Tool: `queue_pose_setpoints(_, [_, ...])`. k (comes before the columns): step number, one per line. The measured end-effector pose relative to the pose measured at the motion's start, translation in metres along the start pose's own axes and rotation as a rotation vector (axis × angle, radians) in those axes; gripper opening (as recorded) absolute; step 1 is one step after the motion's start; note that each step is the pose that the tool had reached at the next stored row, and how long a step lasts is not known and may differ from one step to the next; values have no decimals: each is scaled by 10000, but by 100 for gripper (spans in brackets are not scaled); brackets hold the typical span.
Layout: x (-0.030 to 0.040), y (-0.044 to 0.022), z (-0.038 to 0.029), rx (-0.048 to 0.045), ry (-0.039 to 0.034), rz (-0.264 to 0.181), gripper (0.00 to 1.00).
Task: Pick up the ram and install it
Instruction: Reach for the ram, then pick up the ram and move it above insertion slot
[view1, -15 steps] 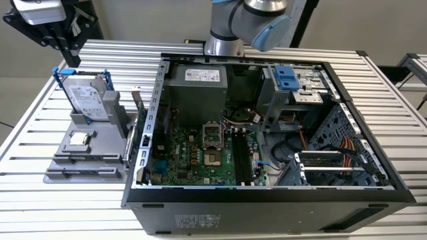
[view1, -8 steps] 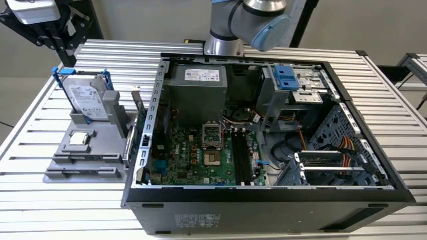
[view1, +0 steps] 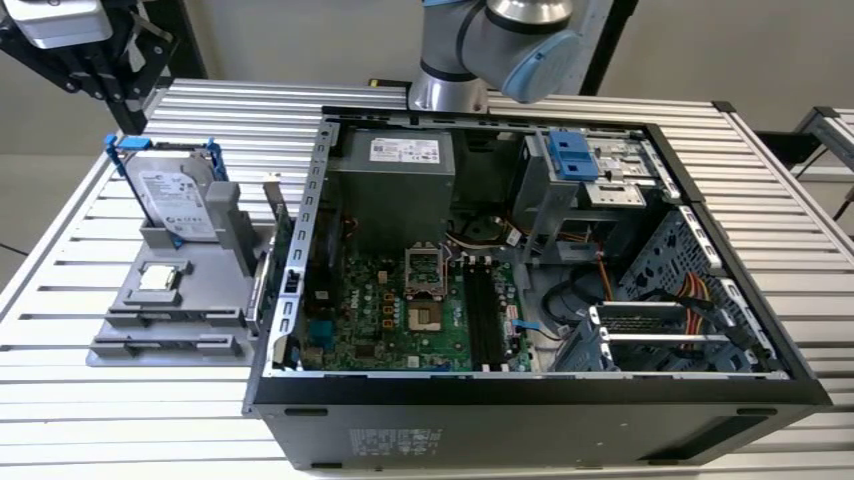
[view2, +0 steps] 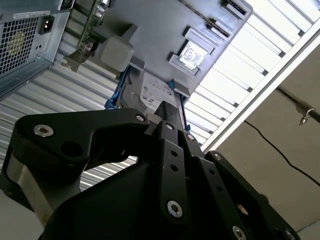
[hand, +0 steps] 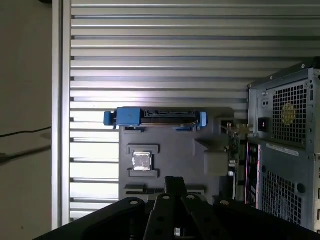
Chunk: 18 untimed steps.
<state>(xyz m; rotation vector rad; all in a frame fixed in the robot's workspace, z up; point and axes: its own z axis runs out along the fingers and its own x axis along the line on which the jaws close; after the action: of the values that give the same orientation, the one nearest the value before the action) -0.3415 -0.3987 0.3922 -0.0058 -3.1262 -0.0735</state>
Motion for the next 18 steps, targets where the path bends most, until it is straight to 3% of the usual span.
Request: queue_pose_setpoints(18, [-1,-24,-1,0,3,1,0])
